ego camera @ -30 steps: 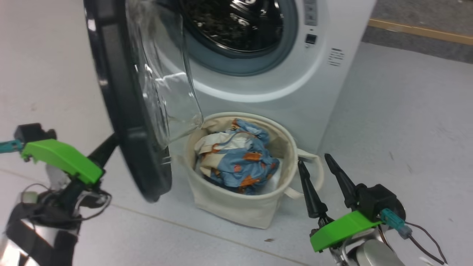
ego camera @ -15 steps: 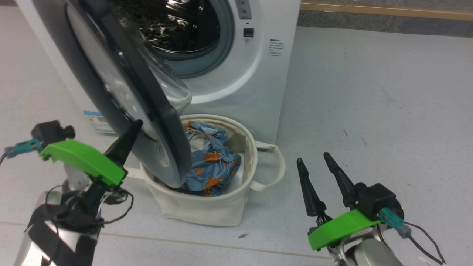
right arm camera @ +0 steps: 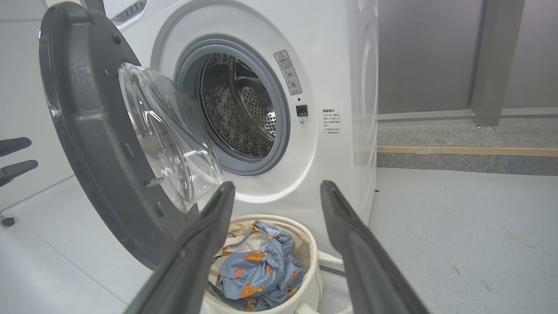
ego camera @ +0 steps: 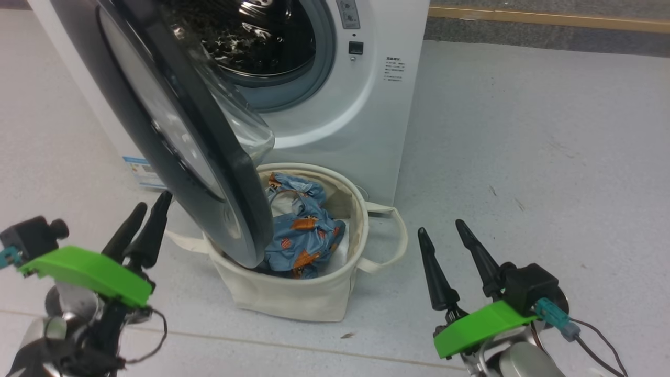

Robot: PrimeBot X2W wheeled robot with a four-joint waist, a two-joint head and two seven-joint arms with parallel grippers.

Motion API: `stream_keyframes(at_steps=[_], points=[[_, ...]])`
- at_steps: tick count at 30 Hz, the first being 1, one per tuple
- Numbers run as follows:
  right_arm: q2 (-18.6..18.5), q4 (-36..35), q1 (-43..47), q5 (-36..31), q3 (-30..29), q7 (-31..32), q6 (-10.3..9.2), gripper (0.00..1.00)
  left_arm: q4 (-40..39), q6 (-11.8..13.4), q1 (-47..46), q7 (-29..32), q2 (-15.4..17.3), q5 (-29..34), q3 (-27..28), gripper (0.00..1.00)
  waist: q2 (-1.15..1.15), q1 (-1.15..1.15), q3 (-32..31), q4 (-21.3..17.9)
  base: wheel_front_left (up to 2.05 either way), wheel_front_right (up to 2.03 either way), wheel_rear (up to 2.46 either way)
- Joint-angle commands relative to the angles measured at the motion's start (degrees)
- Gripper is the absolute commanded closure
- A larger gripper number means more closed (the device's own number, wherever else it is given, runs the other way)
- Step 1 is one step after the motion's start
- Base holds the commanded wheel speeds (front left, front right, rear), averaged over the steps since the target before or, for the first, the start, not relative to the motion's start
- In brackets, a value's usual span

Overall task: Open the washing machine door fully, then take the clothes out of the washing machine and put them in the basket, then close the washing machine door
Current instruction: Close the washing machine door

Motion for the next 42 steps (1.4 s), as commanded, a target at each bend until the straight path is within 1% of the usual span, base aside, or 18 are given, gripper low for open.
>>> stream_keyframes(at_steps=[1, 6, 13, 16, 19, 25, 35, 36, 37, 38, 42], points=[[0.61, -2.13, -0.86, -0.51, 0.97, -0.28, 0.42, 0.0, -3.24, -0.38, -0.79, -1.61, 2.79, 1.83, 2.0, 0.0, 0.0, 0.0, 0.01, 0.36, 0.0, 0.0, 0.0], [0.32, -2.19, -0.73, -0.46, 0.96, -0.28, 0.42, 0.0, -5.83, -0.7, 3.64, -7.62, 5.14, 8.64, -0.88, 0.0, 0.0, 0.0, -0.04, 1.51, 0.0, 0.0, 0.0], [0.1, -2.43, -1.23, -0.43, 0.95, -0.28, 0.42, 0.0, -6.69, -0.88, 7.63, -20.1, 9.34, 20.0, -6.44, 0.0, 0.0, 0.0, 0.56, 2.71, 0.0, 0.0, 0.0], [-0.05, -2.47, -1.34, -0.45, 0.98, -0.28, 0.42, 0.0, -5.91, -0.9, 8.3, -25.71, 10.33, 22.79, -8.08, 0.0, 0.0, 0.0, 0.81, 3.15, 0.0, 0.0, 0.0], [-0.37, -2.7, -1.56, -0.33, 0.97, -0.28, 0.42, 0.0, -4.2, -0.91, 9.14, -29.55, 10.86, 24.24, -9.53, 0.0, 0.0, 0.0, 1.12, 3.32, 0.0, 0.0, 0.0], [-0.97, -3.19, -1.61, -0.23, 0.82, -0.28, 0.42, 0.0, -2.75, -0.91, 9.55, -31.18, 10.39, 23.23, -10.34, 0.0, 0.0, 0.0, 1.55, 3.7, 0.0, 0.0, 0.0], [-1.6, -3.67, -1.65, 0.45, 1.28, -0.28, 0.42, 0.0, -1.9, -0.92, 9.47, -31.57, 9.35, 22.8, -10.38, 0.0, 0.0, 0.0, 1.65, 4.08, 0.0, 0.0, 0.0], [-1.64, -3.65, -1.68, 0.68, 1.43, -0.28, 0.42, 0.01, -1.94, -0.92, 9.51, -31.58, 9.24, 22.89, -10.26, 0.0, 0.0, 0.0, 1.59, 4.13, 0.0, 0.0, 0.0], [-1.65, -3.7, -1.74, 0.93, 1.66, -0.28, 0.42, 0.5, -2.02, -0.92, 9.58, -31.58, 9.08, 22.96, -10.09, 0.0, 0.0, 0.0, 1.56, 4.18, 0.0, 0.0, 0.0], [-1.67, -3.91, -1.93, 1.12, 1.95, -0.28, 0.42, 1.0, -2.1, -0.92, 9.67, -31.58, 8.89, 23.02, -9.92, 0.0, 0.0, 0.0, 1.54, 4.25, 0.0, 0.0, 0.0], [-1.37, -8.44, -3.3, 1.59, 4.23, -0.28, 0.42, 1.0, -2.09, -0.92, 10.07, -31.59, 8.09, 23.14, -9.48, 0.0, 0.0, 0.0, 1.3, 4.96, 0.0, 0.0, 0.0]])
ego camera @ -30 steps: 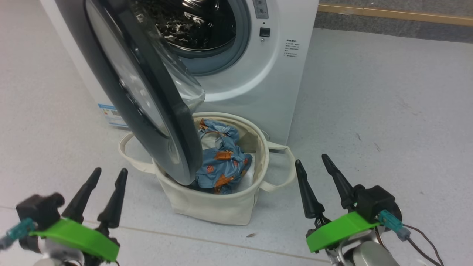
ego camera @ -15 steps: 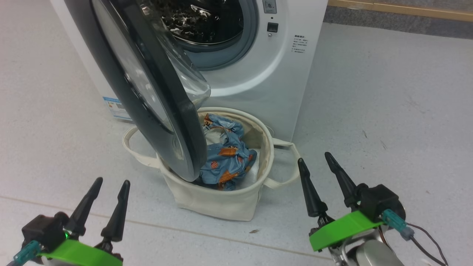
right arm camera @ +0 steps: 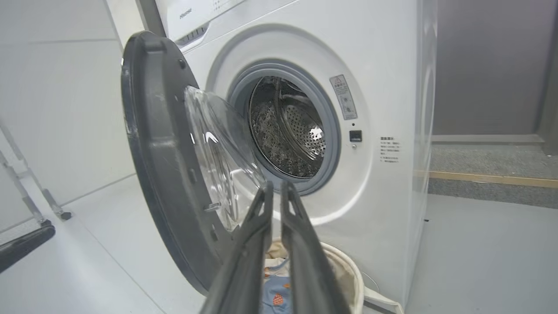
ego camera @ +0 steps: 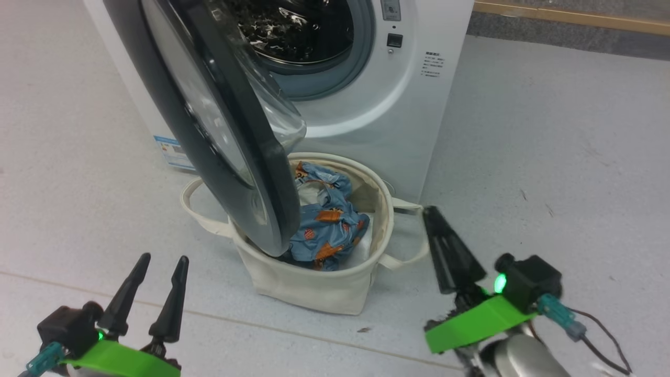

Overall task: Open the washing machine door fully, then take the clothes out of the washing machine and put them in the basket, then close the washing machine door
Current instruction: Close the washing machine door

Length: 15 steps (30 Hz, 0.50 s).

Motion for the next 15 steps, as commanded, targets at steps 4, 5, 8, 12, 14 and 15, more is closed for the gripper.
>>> stream_keyframes(at_steps=[4, 5, 8, 12, 14, 15], points=[[-0.26, -3.98, -4.74, 1.34, 9.27, -0.29, 0.42, 1.0, -1.36, -0.32, -1.11, -0.69, 0.39, -0.14, 2.93, 0.0, 0.0, 0.0, -0.67, 1.71, 0.0, 0.0, 0.0], [-0.36, -3.41, -5.57, 1.68, 11.24, -0.29, 0.42, 1.0, -1.3, -0.32, -1.12, -0.69, 0.19, -0.15, 2.79, 0.0, 0.0, 0.0, -0.85, 2.23, 0.0, 0.0, 0.0], [0.01, 0.22, -8.69, 2.9, 16.22, -0.29, 0.42, 1.0, -0.97, -0.32, -1.12, -0.69, -0.46, -0.3, 2.44, 0.0, 0.0, 0.0, -1.44, 4.0, 0.0, 0.0, 0.0], [1.95, 5.57, -13.93, 4.14, 20.01, -0.29, 0.42, 1.0, -0.27, -0.32, -0.85, -0.69, -0.99, -0.76, 1.95, 0.0, 0.0, 0.0, -1.78, 6.24, 0.0, 0.0, 0.0], [2.64, 7.57, -15.88, 5.12, 20.48, -0.29, 0.42, 1.0, 0.05, -0.32, -0.88, -0.69, -1.19, -0.85, 1.5, 0.0, 0.0, 0.0, -1.83, 7.48, 0.0, 0.0, 0.0], [2.84, 8.94, -16.71, 5.43, 20.81, -0.29, 0.42, 1.0, 0.18, -0.32, -0.97, -0.69, -1.3, -0.95, 1.26, 0.0, 0.0, 0.0, -1.82, 8.11, 0.0, 0.0, 0.0]])
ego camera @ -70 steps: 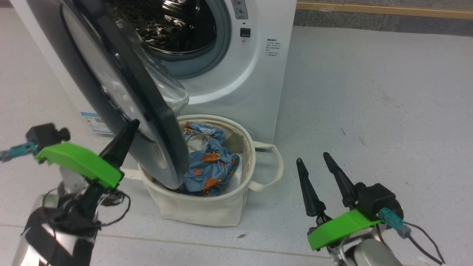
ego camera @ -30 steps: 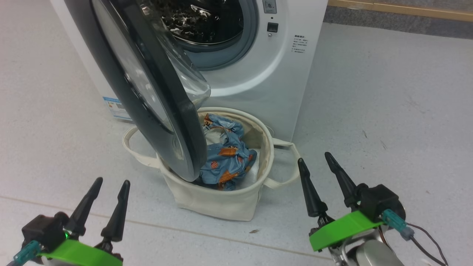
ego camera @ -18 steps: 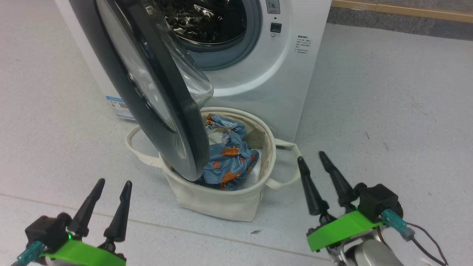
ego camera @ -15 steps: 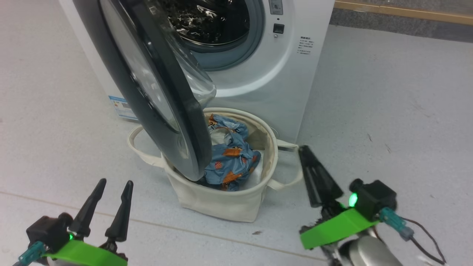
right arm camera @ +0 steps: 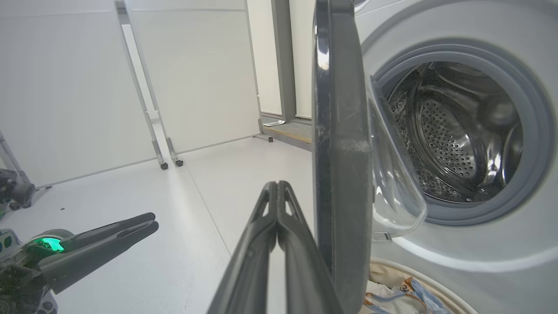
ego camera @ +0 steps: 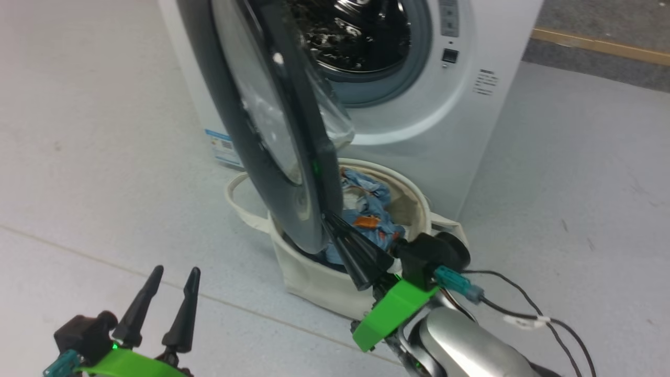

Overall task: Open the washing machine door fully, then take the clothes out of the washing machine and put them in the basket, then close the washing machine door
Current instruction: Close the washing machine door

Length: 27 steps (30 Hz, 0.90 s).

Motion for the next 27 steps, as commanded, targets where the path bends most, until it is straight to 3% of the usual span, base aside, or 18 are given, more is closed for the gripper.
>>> stream_keyframes(at_steps=[1, 11, 27], points=[[1.41, 0.89, -2.51, 0.42, 0.99, -0.28, 0.42, 1.0, -1.25, -0.32, -1.92, -0.68, 0.75, -0.42, 1.62, 0.0, 0.0, 0.0, -0.1, 1.95, 0.0, 0.0, 0.0], [1.57, 9.15, -7.68, 8.11, 1.97, -0.28, 0.42, 1.0, -0.07, -0.32, -3.68, -0.69, 0.92, -1.22, -0.95, 0.0, 0.0, 0.0, 0.08, 5.97, 0.0, 0.0, 0.0], [1.58, 18.11, -13.47, 12.18, 0.37, -0.28, 0.42, 1.0, 0.09, -0.32, -5.74, -0.69, 1.52, -2.07, -2.65, 0.0, 0.0, 0.0, 3.52, 6.05, 0.0, 0.0, 0.0]])
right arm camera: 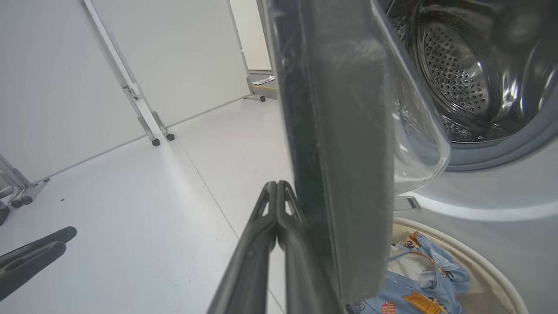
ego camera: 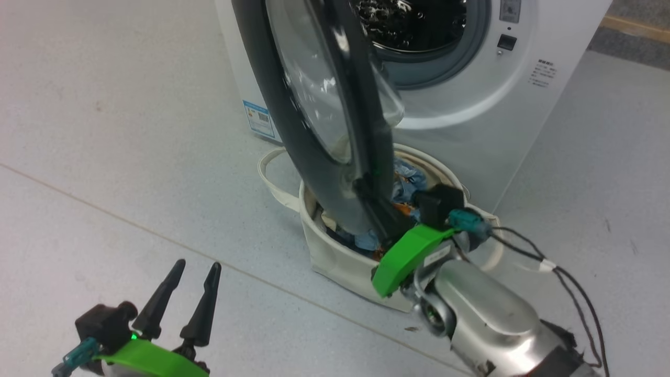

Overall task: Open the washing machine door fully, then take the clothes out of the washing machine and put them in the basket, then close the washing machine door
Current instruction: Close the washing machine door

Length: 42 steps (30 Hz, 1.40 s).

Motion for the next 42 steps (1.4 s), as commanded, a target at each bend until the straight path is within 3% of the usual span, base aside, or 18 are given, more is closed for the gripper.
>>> stream_keyframes(at_steps=[1, 17, 28, 36, 42], points=[[1.03, -0.99, -2.23, -0.1, -1.31, -0.29, 0.37, 1.0, -1.53, -0.32, -3.16, -0.69, 1.67, -0.15, 2.08, 0.0, 0.0, 0.0, 0.45, -0.12, 0.0, 0.0, 0.0], [1.04, 8.17, -12.44, -12.0, -24.0, -0.29, 0.37, 1.0, -3.46, -0.32, -6.61, -0.69, 0.03, -0.22, 0.5, 0.0, 0.0, 0.0, 10.09, 1.44, 0.0, 0.0, 0.0], [1.04, 11.76, -23.5, -26.98, -48.34, -0.29, 0.37, 1.0, -4.87, -0.32, -10.59, -0.69, -1.9, -1.03, -1.56, 0.0, 0.0, 0.0, 18.17, 5.7, 0.0, 0.0, 0.0], [1.04, 12.66, -27.95, -31.25, -55.02, -0.29, 0.37, 1.0, -4.7, -0.32, -12.04, -0.69, -2.51, -1.2, -2.32, 0.0, 0.0, 0.0, 19.42, 6.82, 0.0, 0.0, 0.0], [1.04, 12.02, -25.98, -28.93, -52.74, -0.29, 0.37, 1.0, -4.12, -0.32, -11.26, -0.69, -2.26, -1.24, -1.32, 0.0, 0.0, 0.0, 16.87, 5.36, 0.0, 0.0, 0.0]])
